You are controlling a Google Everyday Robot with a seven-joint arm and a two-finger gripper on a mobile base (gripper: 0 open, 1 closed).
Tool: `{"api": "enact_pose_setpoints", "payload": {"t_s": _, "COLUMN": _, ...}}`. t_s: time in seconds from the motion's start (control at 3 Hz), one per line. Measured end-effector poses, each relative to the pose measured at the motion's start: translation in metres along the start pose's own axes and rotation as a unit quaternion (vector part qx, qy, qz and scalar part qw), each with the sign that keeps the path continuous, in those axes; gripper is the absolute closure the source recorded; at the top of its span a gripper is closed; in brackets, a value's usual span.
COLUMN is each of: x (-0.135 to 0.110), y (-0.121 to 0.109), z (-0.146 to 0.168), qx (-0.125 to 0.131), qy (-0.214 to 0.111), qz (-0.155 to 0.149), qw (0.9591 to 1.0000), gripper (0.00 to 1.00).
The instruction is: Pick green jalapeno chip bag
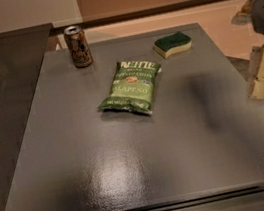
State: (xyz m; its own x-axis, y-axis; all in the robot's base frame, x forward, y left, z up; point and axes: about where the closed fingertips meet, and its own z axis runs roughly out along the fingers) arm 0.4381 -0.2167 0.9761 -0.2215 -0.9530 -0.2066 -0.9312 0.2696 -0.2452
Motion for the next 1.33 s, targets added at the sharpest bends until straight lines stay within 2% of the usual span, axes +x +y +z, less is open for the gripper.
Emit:
{"api": "enact_pose_setpoints", "payload": {"t_s": 0.33, "x": 0.0, "y": 0.0, "z": 0.0, "qx": 0.0, "qy": 0.0, "qz": 0.0, "qw": 1.0, "gripper": 0.0}}
{"api": "enact_pose_setpoints", "payload": {"t_s": 0.67, "x": -0.007, "y": -0.002, "z": -0.004, "qx": 0.008, "qy": -0.013, "qz": 0.009, "qw": 0.9998, "gripper": 0.0}}
{"api": "enact_pose_setpoints", "payload": {"t_s": 1.33, "x": -0.057, "y": -0.025, "z": -0.011, "qx": 0.017, "qy": -0.088, "qz": 0.027, "qw": 0.9956, "gripper": 0.0}}
